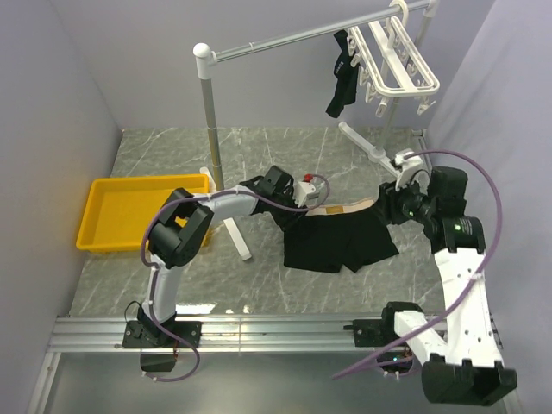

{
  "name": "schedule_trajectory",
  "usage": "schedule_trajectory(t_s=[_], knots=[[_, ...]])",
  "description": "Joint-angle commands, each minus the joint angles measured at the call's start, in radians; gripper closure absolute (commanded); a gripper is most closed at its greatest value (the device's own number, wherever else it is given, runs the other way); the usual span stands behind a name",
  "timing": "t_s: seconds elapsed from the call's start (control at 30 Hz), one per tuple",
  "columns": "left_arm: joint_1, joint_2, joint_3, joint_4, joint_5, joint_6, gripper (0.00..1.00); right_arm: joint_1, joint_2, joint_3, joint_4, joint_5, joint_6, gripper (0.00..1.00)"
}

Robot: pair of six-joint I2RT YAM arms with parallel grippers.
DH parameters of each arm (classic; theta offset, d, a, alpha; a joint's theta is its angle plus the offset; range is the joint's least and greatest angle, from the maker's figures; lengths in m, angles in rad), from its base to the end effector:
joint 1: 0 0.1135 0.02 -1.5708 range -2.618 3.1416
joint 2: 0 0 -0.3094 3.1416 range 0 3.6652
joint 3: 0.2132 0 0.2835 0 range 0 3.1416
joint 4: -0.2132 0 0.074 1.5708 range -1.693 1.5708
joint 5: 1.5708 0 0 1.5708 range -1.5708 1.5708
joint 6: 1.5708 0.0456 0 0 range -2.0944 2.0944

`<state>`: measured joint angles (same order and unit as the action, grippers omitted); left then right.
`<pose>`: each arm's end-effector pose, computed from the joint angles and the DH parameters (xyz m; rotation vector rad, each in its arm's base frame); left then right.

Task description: Clip the underwear to the hanger

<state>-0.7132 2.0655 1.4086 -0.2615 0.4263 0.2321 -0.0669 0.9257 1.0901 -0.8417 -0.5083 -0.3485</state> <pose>0.3606 -0.3369 0.1723 1.3076 2.1532 -0.7306 0.1873 0.0097 0.3939 -0.5673 2.0936 0.3345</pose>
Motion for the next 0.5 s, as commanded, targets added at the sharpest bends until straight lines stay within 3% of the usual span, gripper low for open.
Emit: schedule_trajectory(t_s=[0.0, 0.1, 0.27, 0.47], knots=[[0.001, -0.086, -0.012, 0.054, 0.073, -0.01, 0.45, -0.011, -0.065, 0.065, 0.177, -0.056, 0.158, 0.47], [0.003, -0.224, -0.109, 0.1, 0.176, 0.018, 0.37, -0.011, -0.093, 0.094, 0.251, -0.096, 0.206, 0.36], [0.014, -0.454, -0.246, 0.157, 0.298, 0.042, 0.3, -0.027, 0.004, 0.226, 0.293, -0.168, 0.209, 0.33], [0.038, -0.551, -0.191, 0.284, 0.333, -0.061, 0.27, -0.062, 0.125, 0.45, 0.319, -0.197, 0.327, 0.28]])
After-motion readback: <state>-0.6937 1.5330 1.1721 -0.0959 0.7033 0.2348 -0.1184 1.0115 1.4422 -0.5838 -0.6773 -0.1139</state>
